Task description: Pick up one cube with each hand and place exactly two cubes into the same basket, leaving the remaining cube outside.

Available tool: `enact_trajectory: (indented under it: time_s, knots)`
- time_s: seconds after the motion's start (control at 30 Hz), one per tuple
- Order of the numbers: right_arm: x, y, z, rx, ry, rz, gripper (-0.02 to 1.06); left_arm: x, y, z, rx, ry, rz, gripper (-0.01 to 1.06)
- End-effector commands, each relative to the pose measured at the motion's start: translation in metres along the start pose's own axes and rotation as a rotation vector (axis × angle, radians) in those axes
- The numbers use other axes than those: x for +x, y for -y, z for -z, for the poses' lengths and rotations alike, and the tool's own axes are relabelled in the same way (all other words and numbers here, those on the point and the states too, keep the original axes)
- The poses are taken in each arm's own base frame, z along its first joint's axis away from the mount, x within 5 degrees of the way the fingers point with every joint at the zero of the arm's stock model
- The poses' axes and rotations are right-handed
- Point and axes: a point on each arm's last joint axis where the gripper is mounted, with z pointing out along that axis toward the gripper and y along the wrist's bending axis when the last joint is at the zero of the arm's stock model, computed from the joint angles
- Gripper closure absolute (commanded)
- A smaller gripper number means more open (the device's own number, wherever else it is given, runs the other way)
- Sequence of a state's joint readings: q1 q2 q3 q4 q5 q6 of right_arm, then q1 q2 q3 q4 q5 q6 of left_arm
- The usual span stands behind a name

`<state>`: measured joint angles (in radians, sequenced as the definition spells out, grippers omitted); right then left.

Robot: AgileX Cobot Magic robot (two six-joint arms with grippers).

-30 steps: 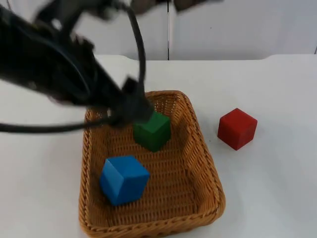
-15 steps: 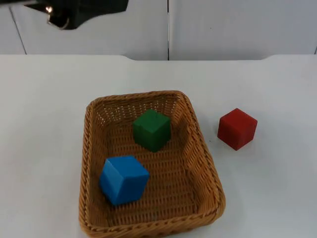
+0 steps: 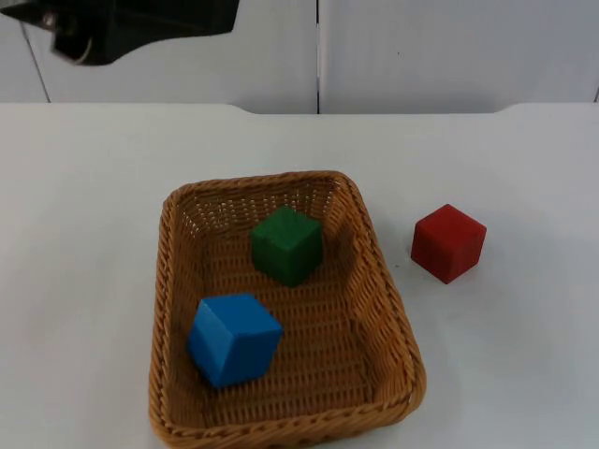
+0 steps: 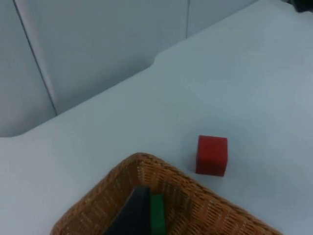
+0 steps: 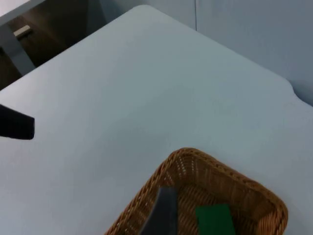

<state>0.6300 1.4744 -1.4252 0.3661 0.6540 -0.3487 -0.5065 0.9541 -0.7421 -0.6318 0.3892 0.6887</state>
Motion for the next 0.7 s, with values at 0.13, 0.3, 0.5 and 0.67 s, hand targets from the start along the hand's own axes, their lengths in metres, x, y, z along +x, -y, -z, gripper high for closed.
enact_trajectory:
  time_s: [0.13,0.3,0.5,0.67]
  knots:
    - [0.016,-0.004,0.024,0.019,0.03,0.013,0.31,0.0,0.007,0.016,0.036,0.001,-0.016,0.05]
    - [0.034,-0.008,0.04,0.026,0.038,0.011,0.31,0.0,0.013,0.036,0.044,0.012,-0.032,0.05]
    - [0.055,-0.014,0.061,0.031,0.048,0.01,0.31,0.007,0.015,0.058,0.009,-0.031,-0.025,0.05]
    - [0.076,-0.018,0.076,0.035,0.055,0.009,0.31,0.011,0.018,0.075,-0.006,-0.031,-0.039,0.05]
